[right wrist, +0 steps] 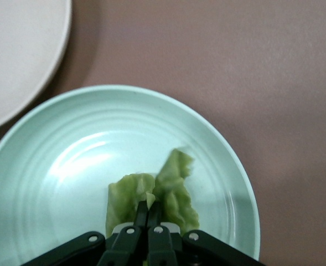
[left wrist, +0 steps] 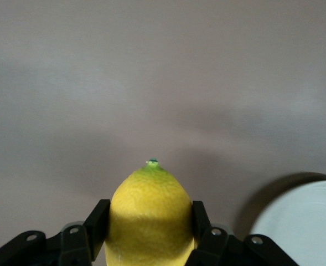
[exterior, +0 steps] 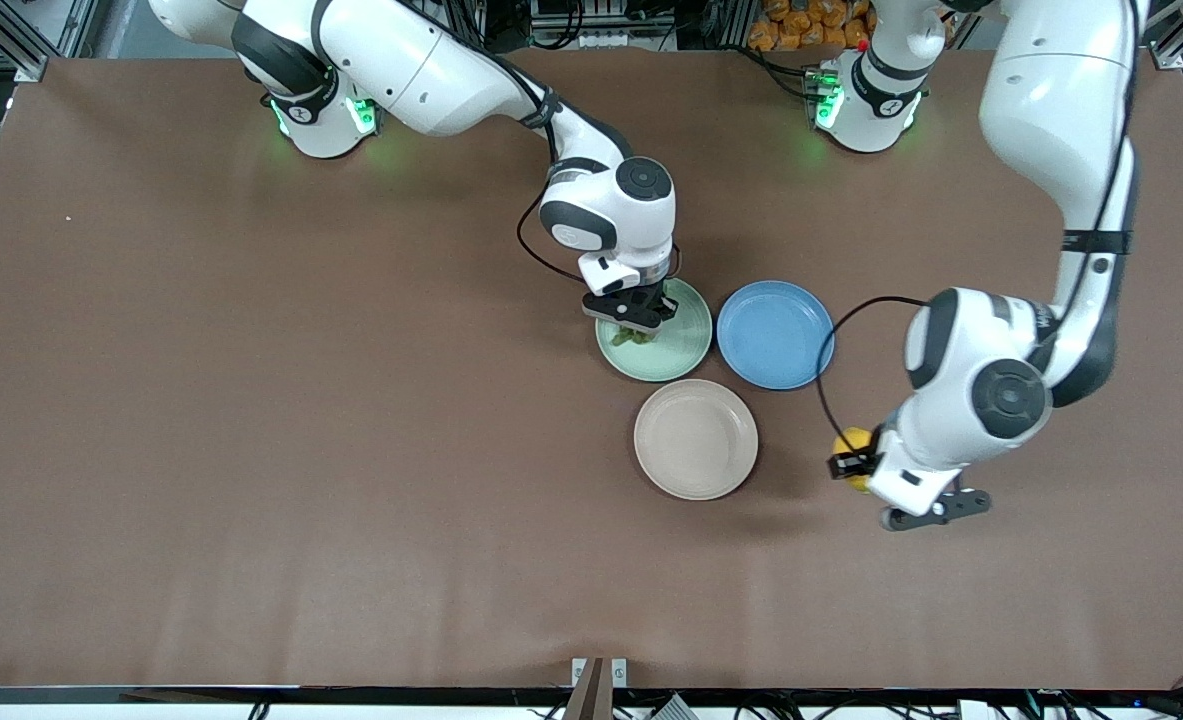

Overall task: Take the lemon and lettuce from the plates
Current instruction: 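Carry the lemon and lettuce off the plates with both grippers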

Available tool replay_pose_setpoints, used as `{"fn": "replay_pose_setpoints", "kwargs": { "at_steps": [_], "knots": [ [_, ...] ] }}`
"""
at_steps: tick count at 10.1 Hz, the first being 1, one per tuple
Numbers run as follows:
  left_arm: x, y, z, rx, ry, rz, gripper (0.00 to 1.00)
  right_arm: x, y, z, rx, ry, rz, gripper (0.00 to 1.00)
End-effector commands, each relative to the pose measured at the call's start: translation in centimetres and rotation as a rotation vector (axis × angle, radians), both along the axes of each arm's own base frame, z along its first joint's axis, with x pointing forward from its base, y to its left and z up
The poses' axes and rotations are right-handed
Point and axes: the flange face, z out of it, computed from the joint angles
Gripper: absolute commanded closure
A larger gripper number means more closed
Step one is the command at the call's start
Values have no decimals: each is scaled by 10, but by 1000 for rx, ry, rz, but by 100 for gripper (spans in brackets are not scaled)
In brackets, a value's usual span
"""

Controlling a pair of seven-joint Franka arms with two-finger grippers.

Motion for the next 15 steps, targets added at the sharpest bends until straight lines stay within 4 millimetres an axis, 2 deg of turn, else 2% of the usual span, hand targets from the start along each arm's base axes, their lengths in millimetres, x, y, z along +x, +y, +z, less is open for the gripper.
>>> {"fn": "replay_pose_setpoints", "kwargs": {
  "at_steps": [1,2,3,4,6,7,8,9,10,11,12,13,14,15],
  "knots": [
    [-8,27,-8,-20,37,-23,100,14,-10,23,-69,-15,12,100],
    [-8,33,-15,-19,48,-17,100,21,-17,46,-100,5,34,100],
    [-8,36,-25,-17,63,-26,100,38,-29,86,-63,24,28,100],
    [-9,37,-39,-16,83,-35,100,59,-52,124,-45,57,35,100],
    [-12,44,-60,-15,114,-37,100,112,-127,205,25,130,56,100],
    [-15,47,-71,-14,134,-35,93,135,-170,227,42,175,72,100],
    [-18,47,-80,-7,147,-39,92,164,-227,240,60,218,76,100],
    [-18,47,-81,-5,149,-41,92,185,-282,245,51,262,99,100],
    [-18,50,-81,-1,148,-40,92,206,-346,241,34,310,114,100],
    [-18,54,-81,0,151,-62,91,225,-397,227,28,329,94,100],
    [-18,61,-81,-1,163,-72,90,239,-454,199,-5,358,73,100],
    [-18,64,-80,-1,162,-74,58,244,-501,179,-51,382,101,100],
    [-17,64,-78,-2,159,-78,1,246,-539,156,-75,392,113,100],
    [-16,64,-76,-2,156,-75,0,244,-572,128,-84,367,123,100]
  ]
}}
